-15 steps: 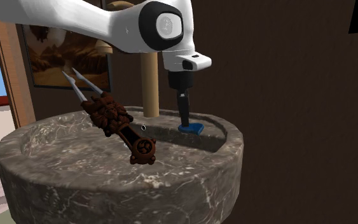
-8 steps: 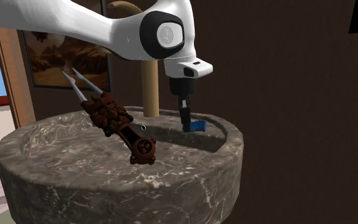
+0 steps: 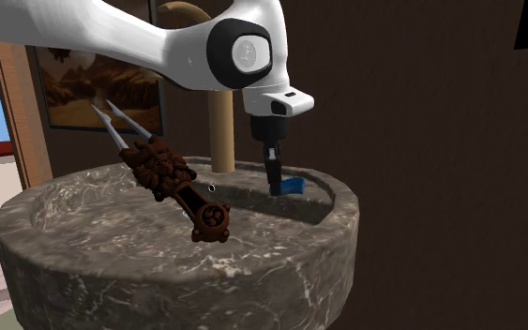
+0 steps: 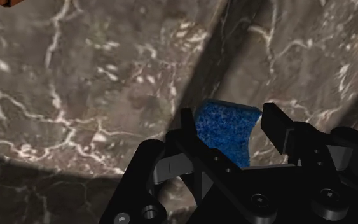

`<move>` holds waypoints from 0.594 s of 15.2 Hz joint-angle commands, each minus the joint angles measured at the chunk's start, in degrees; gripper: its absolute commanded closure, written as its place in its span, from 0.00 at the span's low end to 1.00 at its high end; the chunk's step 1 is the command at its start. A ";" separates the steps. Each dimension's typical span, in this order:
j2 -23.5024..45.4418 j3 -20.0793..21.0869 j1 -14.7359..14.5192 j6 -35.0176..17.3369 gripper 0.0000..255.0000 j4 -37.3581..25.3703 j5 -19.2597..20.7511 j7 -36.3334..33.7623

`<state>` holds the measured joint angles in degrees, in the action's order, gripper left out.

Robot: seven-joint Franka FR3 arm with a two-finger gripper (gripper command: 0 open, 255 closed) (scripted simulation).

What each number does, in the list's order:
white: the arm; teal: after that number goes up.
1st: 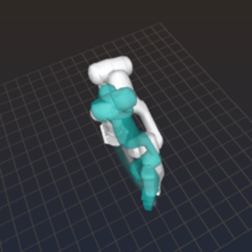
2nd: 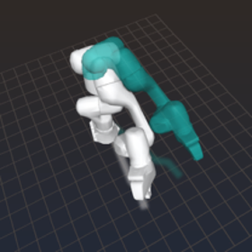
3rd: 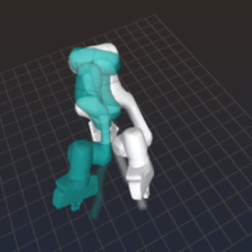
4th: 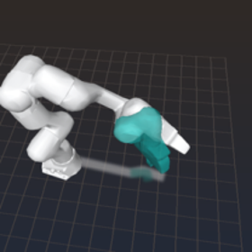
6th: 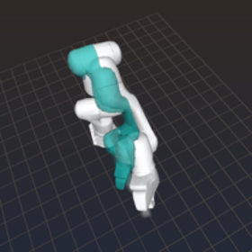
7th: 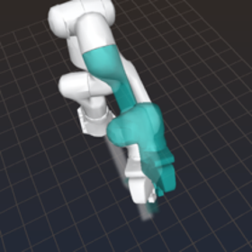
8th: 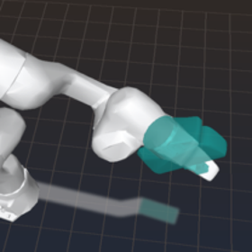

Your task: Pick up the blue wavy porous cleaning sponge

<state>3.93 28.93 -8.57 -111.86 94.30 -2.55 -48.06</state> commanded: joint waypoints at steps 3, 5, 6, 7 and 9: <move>0.21 0.29 -0.37 2.51 1.00 -2.05 0.16 0.06; 0.50 0.33 -0.46 4.12 1.00 -3.92 0.35 -0.14; 0.67 0.35 -0.51 4.93 1.00 -4.89 0.46 -0.25; 0.85 0.38 -0.56 5.75 1.00 -5.88 0.58 -0.36; 1.29 0.44 -0.69 7.41 1.00 -7.92 0.86 -0.60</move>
<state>5.30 29.34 -9.23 -105.25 87.09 -1.68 -48.57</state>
